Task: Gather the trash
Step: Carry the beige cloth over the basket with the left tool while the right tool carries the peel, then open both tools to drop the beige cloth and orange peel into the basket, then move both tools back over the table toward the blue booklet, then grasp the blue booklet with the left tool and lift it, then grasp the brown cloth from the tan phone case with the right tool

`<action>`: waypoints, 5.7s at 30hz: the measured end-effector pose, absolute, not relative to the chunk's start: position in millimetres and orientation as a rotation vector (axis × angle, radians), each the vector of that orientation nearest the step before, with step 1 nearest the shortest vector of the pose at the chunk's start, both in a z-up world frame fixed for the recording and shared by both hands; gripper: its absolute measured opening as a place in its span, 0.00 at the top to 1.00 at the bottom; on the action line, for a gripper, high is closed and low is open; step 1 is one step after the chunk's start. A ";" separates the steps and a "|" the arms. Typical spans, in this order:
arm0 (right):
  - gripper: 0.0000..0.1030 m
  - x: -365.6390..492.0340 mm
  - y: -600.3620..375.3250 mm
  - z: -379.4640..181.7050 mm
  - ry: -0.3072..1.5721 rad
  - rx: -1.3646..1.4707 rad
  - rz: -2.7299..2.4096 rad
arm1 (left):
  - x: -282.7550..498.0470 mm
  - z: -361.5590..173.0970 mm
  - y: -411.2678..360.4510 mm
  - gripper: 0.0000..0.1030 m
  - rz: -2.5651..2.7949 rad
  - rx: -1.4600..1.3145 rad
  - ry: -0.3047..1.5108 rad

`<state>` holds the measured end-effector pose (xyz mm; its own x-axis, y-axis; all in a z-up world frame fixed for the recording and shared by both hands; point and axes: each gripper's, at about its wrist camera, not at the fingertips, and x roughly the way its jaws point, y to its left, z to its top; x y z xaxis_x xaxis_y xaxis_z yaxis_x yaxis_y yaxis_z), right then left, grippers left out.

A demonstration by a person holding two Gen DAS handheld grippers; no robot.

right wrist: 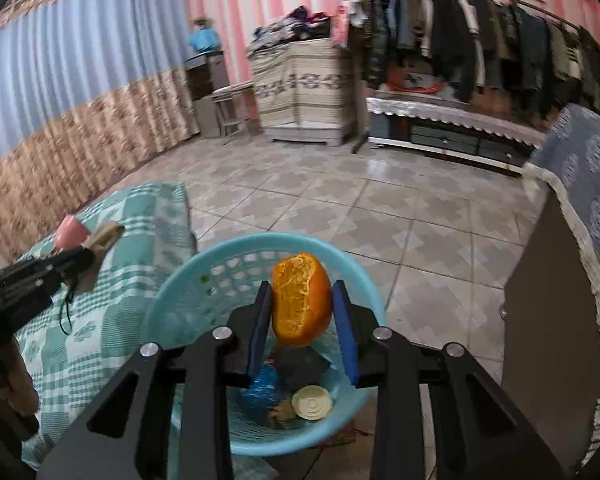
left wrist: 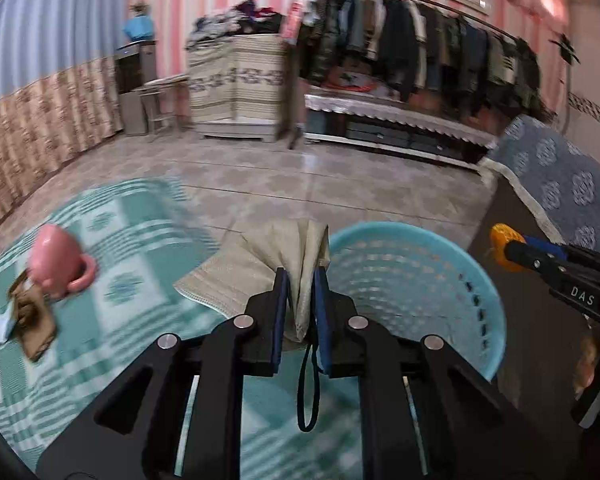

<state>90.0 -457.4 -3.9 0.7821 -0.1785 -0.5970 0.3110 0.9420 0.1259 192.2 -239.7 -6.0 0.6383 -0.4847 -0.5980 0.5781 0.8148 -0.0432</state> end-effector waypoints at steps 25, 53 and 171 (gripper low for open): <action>0.69 90.0 -470.0 -32.1 0.645 0.253 -0.290 | 195.6 13.6 -267.1 0.07 -0.559 0.216 0.534; 0.14 133.6 -405.9 -14.9 0.615 0.207 -0.313 | 196.0 18.5 -158.8 0.05 -0.400 0.095 0.538; 0.15 286.0 -67.0 -48.6 0.682 -0.034 0.186 | 291.6 -19.6 153.1 0.95 -0.090 0.045 0.719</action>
